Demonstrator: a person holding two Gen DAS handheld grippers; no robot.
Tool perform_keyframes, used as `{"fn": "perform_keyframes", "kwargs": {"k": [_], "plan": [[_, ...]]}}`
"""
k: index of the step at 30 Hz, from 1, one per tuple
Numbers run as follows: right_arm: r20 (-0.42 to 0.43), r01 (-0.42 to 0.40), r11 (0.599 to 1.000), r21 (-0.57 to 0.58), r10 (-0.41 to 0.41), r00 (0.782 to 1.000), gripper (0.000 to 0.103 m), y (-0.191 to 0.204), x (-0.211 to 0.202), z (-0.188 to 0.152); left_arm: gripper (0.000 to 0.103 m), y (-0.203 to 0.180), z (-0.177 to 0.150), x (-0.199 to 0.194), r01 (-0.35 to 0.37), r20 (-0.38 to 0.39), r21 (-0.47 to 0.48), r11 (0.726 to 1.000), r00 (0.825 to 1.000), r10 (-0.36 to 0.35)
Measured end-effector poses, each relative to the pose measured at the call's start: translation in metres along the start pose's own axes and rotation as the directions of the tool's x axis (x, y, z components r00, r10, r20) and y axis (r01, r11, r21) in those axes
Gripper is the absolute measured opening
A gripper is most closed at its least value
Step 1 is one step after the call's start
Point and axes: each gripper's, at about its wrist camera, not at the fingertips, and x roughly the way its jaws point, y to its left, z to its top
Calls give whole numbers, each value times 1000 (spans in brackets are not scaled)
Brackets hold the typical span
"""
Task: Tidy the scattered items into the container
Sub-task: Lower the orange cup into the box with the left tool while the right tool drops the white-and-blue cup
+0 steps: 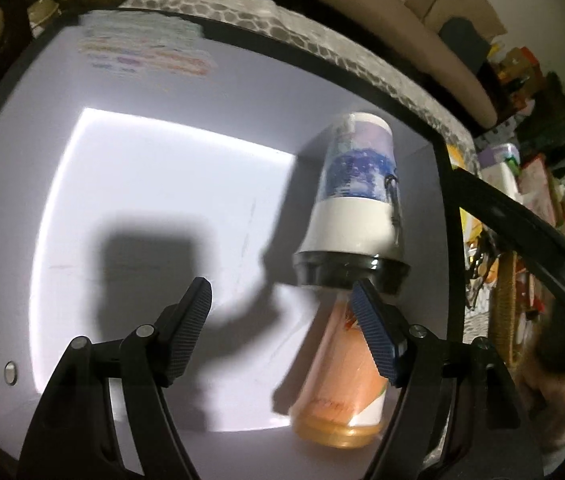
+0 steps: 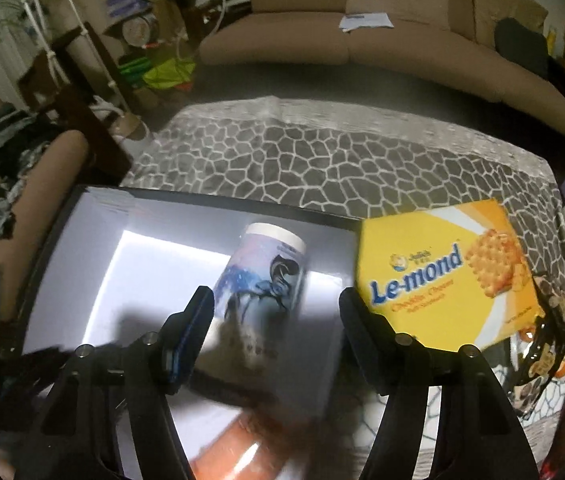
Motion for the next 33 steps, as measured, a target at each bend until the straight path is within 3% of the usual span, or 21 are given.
{"fn": "perform_keyframes", "kwargs": {"k": [8,11,14,16,19,23,27,30,33], "plan": [[11,-63,998,24,63,998,67,-33,-30,-17,74,-52,-18,7,10,-1,111,994,1000,-10],[-7,-66,997,28,67,998,67,-41,-27,-27,74,-62,-19,20,-56,-24,151,987,998,60],[-27,-71,997,37,72,997,67,-47,-24,-38,74,-50,-14,34,-162,-29,154,975,985,169],[-29,-76,997,33,77,997,67,-50,-24,-43,73,-29,-8,35,-214,-26,123,969,975,219],[-32,-98,995,24,99,995,65,-46,-24,-45,74,-5,-3,36,-175,-72,36,984,982,177],[-31,-163,986,26,164,986,60,-34,-26,-38,74,-9,-4,36,-197,-75,17,980,977,198],[-31,-170,985,-18,170,985,60,-15,-29,-36,72,0,-4,29,-120,-95,-162,979,990,106],[-36,-182,983,-18,181,983,60,-7,-29,-38,71,2,-9,17,-93,-41,-239,967,996,85],[-47,-187,982,-16,186,981,60,-4,-26,-39,69,14,-10,-7,-66,76,-315,947,993,94]]}}
